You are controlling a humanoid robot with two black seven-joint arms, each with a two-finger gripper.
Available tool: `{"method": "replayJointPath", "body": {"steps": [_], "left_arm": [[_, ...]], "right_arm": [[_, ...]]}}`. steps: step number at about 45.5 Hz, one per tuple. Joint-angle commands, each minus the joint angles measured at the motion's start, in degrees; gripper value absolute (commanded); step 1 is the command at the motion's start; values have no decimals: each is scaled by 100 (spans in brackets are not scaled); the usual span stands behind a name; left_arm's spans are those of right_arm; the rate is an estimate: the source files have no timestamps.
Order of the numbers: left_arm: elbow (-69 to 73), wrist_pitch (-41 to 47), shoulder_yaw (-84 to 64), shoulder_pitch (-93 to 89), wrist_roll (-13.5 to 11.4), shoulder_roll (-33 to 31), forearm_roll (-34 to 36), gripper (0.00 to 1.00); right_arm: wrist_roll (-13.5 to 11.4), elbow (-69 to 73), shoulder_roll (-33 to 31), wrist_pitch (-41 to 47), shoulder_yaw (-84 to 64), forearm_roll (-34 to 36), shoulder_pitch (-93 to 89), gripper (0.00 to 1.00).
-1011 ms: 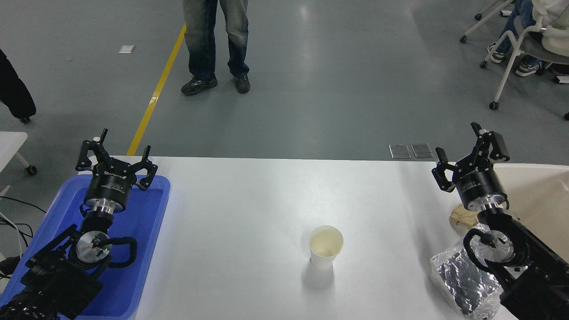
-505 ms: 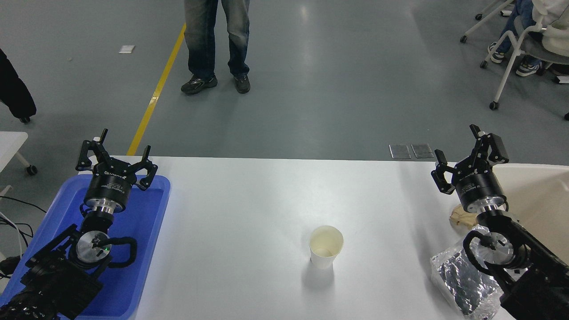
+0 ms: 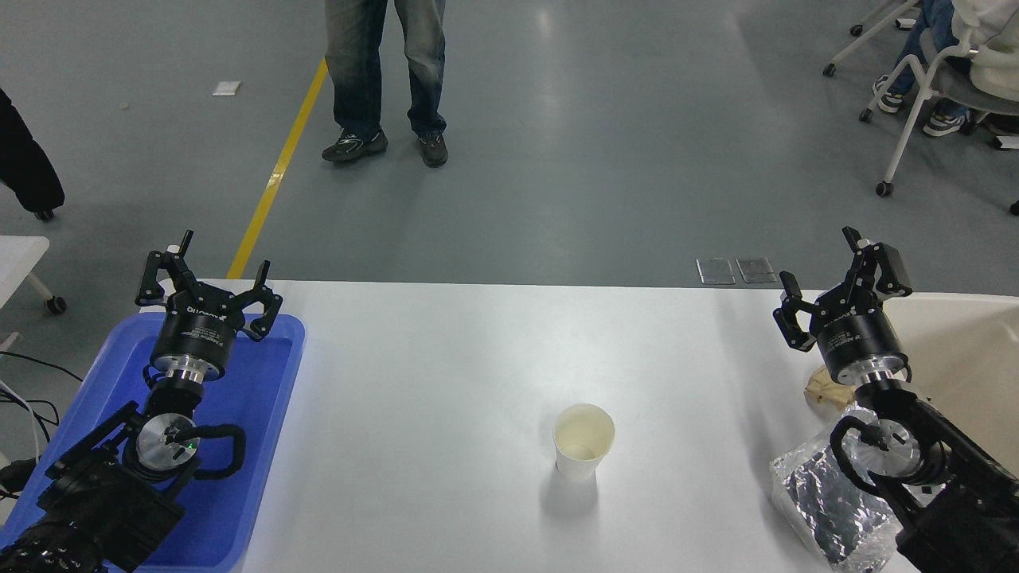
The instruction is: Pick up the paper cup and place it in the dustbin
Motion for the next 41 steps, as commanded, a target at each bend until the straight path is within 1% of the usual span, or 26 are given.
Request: {"method": "replayJointPath", "body": {"steps": [1,11,18,20,24,28,32,37,41], "left_arm": [[0,0,-5,0,-2,0,2,100],[0,0,3,8,-2,0,2,100],[-9,0,-5,0,-2,0,2,100],[0,0,3,0,-2,0,-7,100],[0,0,3,0,-2,0,2,100],[0,0,3,0,-2,0,2,100],[0,0,-5,0,-2,0,-7,100],[0,0,-5,8,-2,0,2,100],[0,0,-5,0,-2,0,-7,100]], "right_arm": [[-2,-16,2,-1,-14,0,36,100],[-2,-34,2,-1,-23,0,45,100],[-10,-87,-129,-18,-41,9,194,100],[-11,-95,-287,-27,-102,18,281,100],[-37,-139,-805,-97,-470,149,597,100],[-46,-280,-1411,-203,-1243,517,1010,100],[-46,-394,-1948,-220,-2297,1062,1573,100],[-63,-438,-2431,-229,-3957,1608,2398,100],[-63,-421,-2739,-229,-5311,1758,3128,100]]}}
